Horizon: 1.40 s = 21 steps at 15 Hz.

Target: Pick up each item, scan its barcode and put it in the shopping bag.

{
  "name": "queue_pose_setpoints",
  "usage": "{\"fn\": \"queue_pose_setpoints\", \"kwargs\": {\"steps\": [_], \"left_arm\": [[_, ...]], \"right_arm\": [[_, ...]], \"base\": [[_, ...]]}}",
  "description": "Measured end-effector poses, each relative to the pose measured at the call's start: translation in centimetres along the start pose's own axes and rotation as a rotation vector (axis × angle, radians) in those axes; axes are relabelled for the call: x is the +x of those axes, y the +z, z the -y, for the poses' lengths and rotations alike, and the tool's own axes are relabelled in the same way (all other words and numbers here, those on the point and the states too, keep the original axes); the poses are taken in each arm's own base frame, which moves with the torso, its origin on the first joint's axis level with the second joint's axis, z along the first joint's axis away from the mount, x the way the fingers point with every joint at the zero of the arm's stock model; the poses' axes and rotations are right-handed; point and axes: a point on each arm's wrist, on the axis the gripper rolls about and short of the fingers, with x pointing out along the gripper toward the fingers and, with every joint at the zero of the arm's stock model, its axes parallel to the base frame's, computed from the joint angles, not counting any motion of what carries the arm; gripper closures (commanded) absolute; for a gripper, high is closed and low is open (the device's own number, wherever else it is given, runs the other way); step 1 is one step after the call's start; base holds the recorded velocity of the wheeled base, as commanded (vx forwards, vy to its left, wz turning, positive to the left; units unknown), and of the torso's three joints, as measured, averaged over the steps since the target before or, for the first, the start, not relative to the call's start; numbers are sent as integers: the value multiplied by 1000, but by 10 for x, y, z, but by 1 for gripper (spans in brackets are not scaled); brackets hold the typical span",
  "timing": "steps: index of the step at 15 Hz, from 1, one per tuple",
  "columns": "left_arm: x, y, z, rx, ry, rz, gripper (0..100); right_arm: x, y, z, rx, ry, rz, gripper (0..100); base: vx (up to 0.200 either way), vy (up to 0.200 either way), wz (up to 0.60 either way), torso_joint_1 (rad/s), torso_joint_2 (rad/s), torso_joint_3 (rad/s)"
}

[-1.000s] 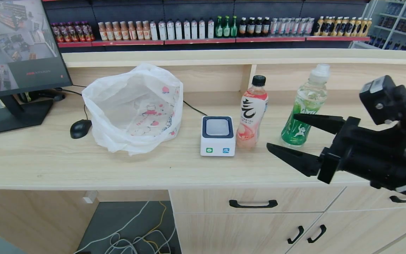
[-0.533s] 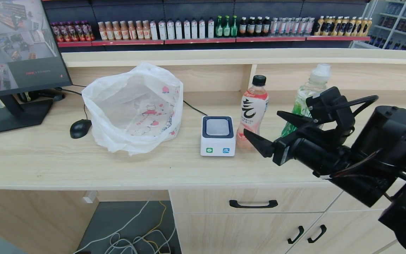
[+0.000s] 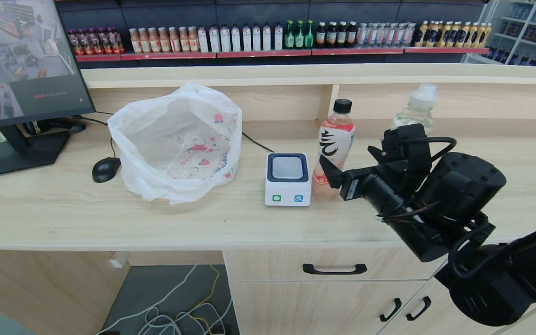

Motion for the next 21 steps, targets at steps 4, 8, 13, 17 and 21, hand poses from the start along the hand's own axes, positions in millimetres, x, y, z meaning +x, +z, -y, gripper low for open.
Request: {"fn": "queue_pose_setpoints", "kwargs": {"steps": [4, 8, 13, 17, 21], "left_arm": [[0, 0, 0, 0, 0, 0, 0], [0, 0, 0, 0, 0, 0, 0], [0, 0, 0, 0, 0, 0, 0], [0, 0, 0, 0, 0, 0, 0], [0, 0, 0, 0, 0, 0, 0]], "right_arm": [[9, -10, -3, -2, -12, -12, 0], [16, -20, -6, -2, -37, -15, 0], [30, -31, -10, 4, -61, -7, 0], [44, -36, -10, 7, -86, 14, 0], [56, -40, -5, 7, -108, 29, 0]], "base": [[0, 0, 0, 0, 0, 0], [0, 0, 0, 0, 0, 0], [0, 0, 0, 0, 0, 0], [0, 0, 0, 0, 0, 0], [0, 0, 0, 0, 0, 0]]}}
